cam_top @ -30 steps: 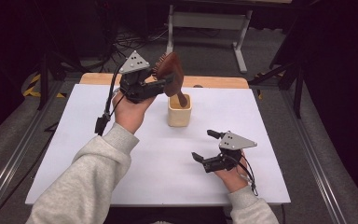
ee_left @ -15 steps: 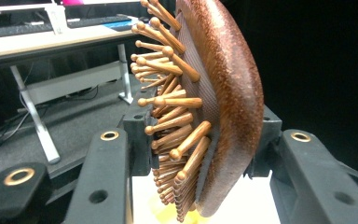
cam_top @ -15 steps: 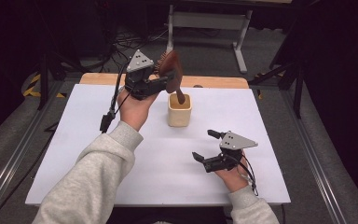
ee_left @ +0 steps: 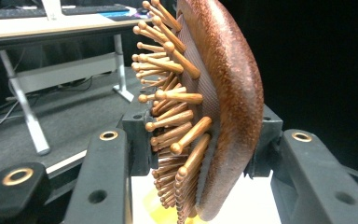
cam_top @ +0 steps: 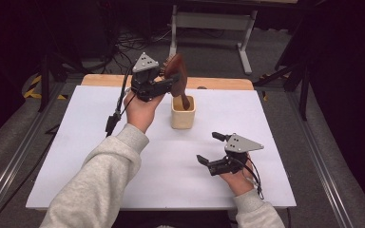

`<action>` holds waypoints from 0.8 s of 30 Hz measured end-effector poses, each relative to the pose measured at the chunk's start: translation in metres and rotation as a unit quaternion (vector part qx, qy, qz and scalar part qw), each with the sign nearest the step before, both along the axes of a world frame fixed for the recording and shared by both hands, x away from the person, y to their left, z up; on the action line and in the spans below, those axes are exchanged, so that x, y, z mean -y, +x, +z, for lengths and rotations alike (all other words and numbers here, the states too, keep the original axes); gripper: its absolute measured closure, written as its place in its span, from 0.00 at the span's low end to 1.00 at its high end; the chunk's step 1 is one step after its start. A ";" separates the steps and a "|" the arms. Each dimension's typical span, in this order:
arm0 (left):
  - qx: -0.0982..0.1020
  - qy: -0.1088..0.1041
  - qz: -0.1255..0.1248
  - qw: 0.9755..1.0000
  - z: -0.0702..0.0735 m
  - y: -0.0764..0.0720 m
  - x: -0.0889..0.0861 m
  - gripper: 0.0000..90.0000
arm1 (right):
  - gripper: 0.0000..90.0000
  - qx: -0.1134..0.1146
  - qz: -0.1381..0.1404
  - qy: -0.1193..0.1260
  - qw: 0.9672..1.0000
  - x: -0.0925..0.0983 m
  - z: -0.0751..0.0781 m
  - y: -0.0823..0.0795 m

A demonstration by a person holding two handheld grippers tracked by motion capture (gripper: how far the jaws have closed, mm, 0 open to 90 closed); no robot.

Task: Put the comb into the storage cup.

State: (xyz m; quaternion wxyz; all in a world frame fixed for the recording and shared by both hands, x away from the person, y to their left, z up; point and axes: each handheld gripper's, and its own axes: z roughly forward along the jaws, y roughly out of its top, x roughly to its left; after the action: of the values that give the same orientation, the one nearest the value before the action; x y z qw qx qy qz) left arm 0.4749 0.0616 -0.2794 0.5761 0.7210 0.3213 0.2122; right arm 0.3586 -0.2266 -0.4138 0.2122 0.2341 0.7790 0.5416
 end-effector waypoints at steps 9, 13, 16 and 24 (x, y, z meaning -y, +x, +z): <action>-0.018 0.009 0.001 1.000 -0.014 0.008 0.001 0.61 | 0.04 0.001 -0.001 0.000 1.000 0.002 0.001 0.000; -0.029 0.012 0.001 0.999 -0.019 0.011 0.002 0.61 | 0.04 0.001 -0.001 0.000 1.000 0.002 0.001 0.000; -0.039 0.015 0.000 0.999 -0.024 0.015 0.003 0.61 | 0.04 0.001 0.000 0.000 1.000 0.001 0.001 0.000; -0.054 0.011 -0.001 0.998 -0.032 0.019 0.004 0.61 | 0.04 -0.001 0.003 0.000 1.000 0.001 0.000 0.001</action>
State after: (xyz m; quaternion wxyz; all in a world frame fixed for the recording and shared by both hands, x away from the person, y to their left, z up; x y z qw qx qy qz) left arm 0.4941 0.0577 -0.3115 0.5500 0.7384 0.3487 0.1754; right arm 0.3592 -0.2275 -0.4137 0.2104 0.2322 0.7800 0.5417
